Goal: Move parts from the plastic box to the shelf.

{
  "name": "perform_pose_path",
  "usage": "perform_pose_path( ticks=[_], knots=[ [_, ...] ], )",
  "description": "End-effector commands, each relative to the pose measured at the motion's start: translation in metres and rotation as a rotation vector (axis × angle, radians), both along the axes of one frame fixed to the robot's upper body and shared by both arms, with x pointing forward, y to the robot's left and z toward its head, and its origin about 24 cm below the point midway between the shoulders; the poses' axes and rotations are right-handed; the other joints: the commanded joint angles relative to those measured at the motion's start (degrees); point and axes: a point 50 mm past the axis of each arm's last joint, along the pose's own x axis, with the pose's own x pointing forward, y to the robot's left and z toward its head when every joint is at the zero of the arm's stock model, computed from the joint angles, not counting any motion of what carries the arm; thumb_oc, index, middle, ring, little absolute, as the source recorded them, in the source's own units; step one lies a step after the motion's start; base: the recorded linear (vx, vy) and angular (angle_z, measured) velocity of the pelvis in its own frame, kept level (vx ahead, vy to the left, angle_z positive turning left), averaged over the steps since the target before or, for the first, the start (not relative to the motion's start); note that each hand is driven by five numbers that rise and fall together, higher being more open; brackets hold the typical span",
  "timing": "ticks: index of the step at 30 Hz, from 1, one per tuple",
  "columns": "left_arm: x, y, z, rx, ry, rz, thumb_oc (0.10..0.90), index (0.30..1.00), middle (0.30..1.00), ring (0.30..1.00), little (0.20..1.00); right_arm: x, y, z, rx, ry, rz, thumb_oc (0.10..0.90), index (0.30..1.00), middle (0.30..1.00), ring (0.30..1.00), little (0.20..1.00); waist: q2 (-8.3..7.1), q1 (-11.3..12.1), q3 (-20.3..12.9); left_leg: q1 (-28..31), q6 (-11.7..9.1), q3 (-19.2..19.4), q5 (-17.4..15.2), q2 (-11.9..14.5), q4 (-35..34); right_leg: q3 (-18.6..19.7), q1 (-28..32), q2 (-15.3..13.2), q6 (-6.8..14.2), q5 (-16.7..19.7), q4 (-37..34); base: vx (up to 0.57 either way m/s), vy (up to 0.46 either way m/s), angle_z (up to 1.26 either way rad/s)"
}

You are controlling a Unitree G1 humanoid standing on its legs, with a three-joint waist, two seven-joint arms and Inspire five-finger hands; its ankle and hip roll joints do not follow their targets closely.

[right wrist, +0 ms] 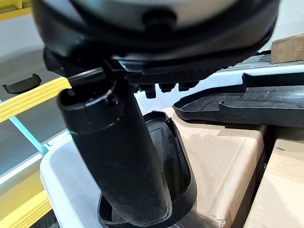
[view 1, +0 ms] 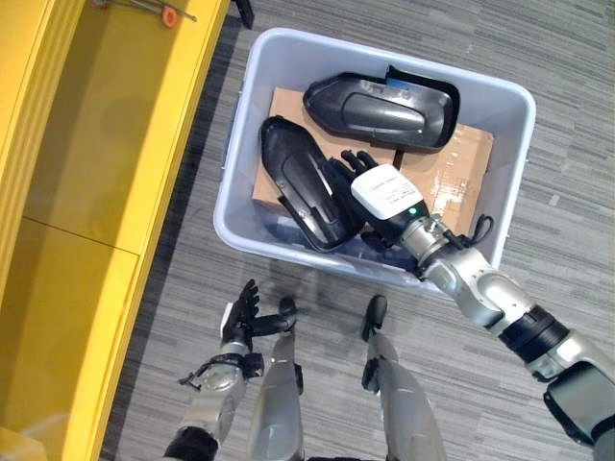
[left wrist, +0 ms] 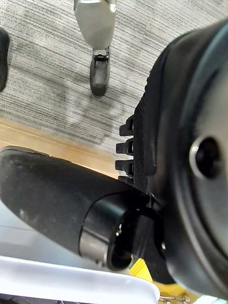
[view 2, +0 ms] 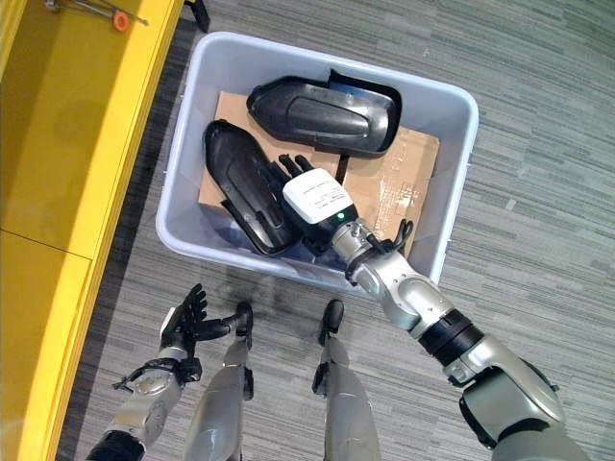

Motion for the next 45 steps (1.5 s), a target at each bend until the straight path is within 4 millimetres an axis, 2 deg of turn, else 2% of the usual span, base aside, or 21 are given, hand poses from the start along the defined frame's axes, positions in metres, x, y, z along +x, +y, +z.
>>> perform_pose_path(
  ticks=[1,17,45],
  knots=[
    [0.000,0.005,0.016,0.043,-0.100,-0.007,0.900,1.000,1.000,1.000,1.000,-0.012,0.028,0.047,0.020,-0.195,0.153,0.900,1.000,1.000,1.000,1.000,-2.22,0.14,-0.87,5.89,-1.02,1.44,-1.57,3.19,-0.37,1.74,0.44,-6.54,5.46,-2.21,6.61,-0.01,0.016,0.04],
    [0.003,0.002,0.020,0.033,-0.123,0.000,0.900,1.000,1.000,1.000,1.000,-0.006,0.027,0.028,0.021,-0.138,0.119,0.900,1.000,1.000,1.000,1.000,-2.44,0.25,-0.05,4.41,-1.25,1.05,-1.21,3.39,-0.57,1.57,-0.56,-6.44,5.58,-1.82,6.08,0.00,0.002,0.01],
    [0.004,0.000,0.020,0.033,-0.129,0.012,0.900,1.000,1.000,1.000,1.000,-0.004,0.043,-0.006,0.003,-0.029,0.117,0.900,1.000,1.000,1.000,1.000,-2.91,1.43,-0.05,0.73,-1.02,-0.31,-1.42,2.72,-0.57,0.55,-2.64,-7.20,5.93,-1.33,5.55,0.00,0.002,0.01]
  ],
)
